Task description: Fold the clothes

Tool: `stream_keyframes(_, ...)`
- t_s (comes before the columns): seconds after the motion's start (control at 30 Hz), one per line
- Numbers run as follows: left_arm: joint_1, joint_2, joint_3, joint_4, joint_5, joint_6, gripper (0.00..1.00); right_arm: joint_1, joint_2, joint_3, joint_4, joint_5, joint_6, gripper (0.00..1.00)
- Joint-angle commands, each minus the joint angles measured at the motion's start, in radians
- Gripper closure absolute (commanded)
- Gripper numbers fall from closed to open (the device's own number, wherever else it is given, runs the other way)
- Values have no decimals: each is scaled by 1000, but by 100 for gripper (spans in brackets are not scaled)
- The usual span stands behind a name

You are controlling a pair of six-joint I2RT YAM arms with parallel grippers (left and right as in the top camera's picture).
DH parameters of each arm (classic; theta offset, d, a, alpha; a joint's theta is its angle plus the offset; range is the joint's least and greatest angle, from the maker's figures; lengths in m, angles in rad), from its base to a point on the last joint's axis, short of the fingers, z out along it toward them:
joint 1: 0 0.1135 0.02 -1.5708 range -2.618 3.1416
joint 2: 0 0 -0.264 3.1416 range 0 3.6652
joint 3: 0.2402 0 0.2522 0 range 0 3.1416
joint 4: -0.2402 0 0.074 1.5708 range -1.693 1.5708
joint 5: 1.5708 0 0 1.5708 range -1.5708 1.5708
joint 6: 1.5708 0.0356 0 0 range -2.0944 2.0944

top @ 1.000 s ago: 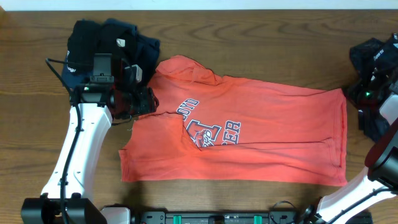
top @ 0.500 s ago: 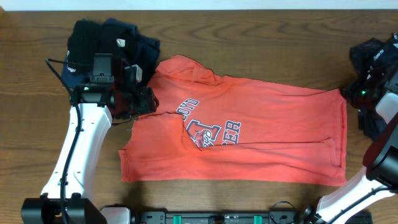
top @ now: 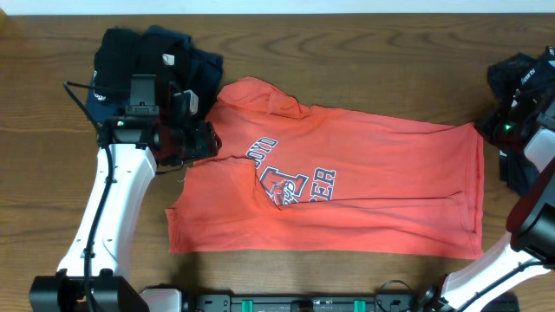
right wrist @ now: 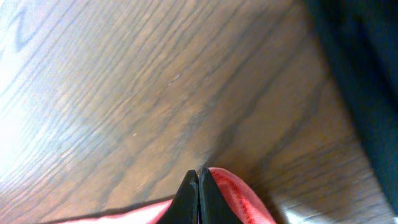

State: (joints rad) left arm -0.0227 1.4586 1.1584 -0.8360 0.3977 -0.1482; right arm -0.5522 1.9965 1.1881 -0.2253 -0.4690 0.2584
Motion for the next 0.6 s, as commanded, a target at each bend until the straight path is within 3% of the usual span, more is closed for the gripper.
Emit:
stream_keyframes(0.0, -1, 0, 26, 2, 10, 22, 41, -31, -79, -3, -35, -65, -8, 99)
stream_keyframes(0.33, -1, 13, 60, 158, 10, 40, 41, -63, -262, -3, -198, 53, -9, 99)
stream_keyframes(0.57, -8, 156, 60, 279, 31, 46, 42, -62, -269, -3, -236, 54, -15, 99)
